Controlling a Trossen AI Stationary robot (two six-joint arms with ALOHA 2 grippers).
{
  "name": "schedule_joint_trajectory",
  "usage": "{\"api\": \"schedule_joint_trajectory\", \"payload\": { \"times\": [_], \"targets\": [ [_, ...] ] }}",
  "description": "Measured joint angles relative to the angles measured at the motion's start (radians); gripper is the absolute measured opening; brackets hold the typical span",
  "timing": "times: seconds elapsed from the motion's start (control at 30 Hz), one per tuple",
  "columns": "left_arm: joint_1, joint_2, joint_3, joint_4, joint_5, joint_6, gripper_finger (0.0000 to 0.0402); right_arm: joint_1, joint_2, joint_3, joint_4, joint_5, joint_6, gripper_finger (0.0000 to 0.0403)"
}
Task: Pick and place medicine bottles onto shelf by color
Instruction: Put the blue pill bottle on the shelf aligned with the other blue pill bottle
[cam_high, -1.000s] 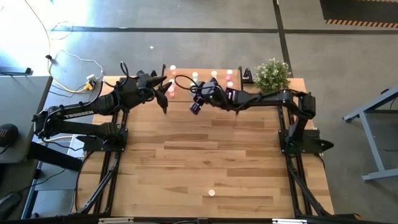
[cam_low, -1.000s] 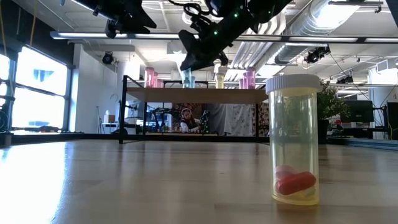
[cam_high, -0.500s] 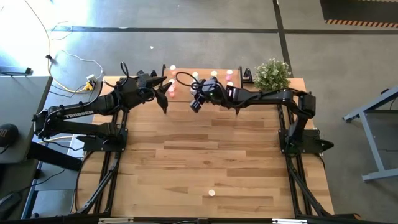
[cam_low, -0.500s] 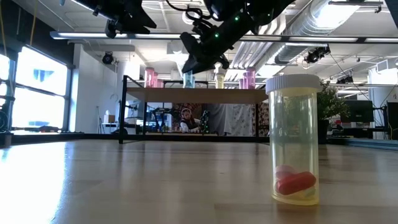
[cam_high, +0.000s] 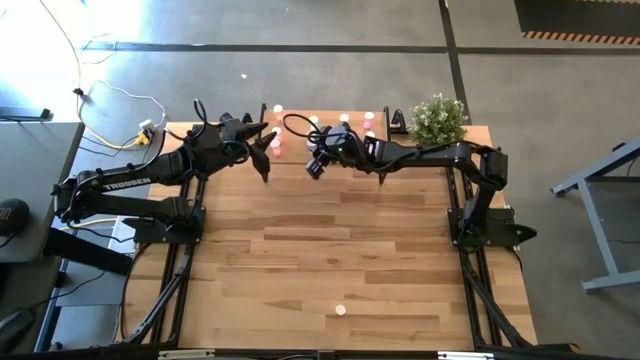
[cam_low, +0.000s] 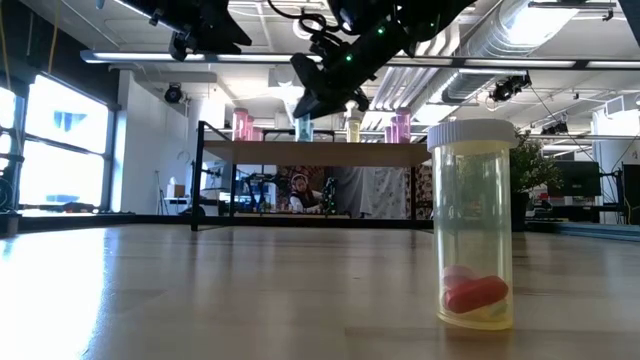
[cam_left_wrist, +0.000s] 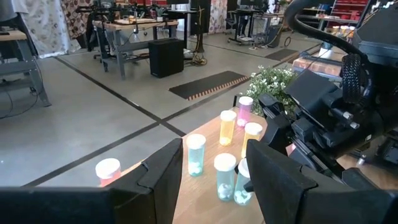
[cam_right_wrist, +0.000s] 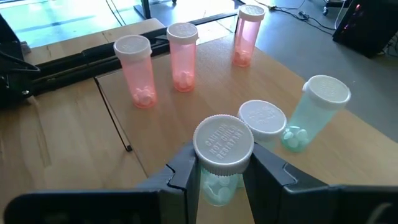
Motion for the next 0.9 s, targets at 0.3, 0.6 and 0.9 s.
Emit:
{"api": "schedule_joint_trajectory", "payload": {
  "times": [0.3, 0.6, 0.9],
  "targets": [
    [0.0, 0.0, 0.0, 0.0, 0.0, 0.0, 0.0168, 0.0, 0.0, 0.0, -0.015, 0.018, 0.033, 0.0088],
    [0.0, 0.0, 0.0, 0.0, 0.0, 0.0, 0.0168, 0.017, 0.0, 0.0, -0.014, -0.002, 0.063, 0.0088],
    [0.0, 0.0, 0.0, 0.0, 0.0, 0.0, 0.0168, 0.009, 0.0, 0.0, -0.006, -0.008, 0.052, 0.0088]
  ]
}}
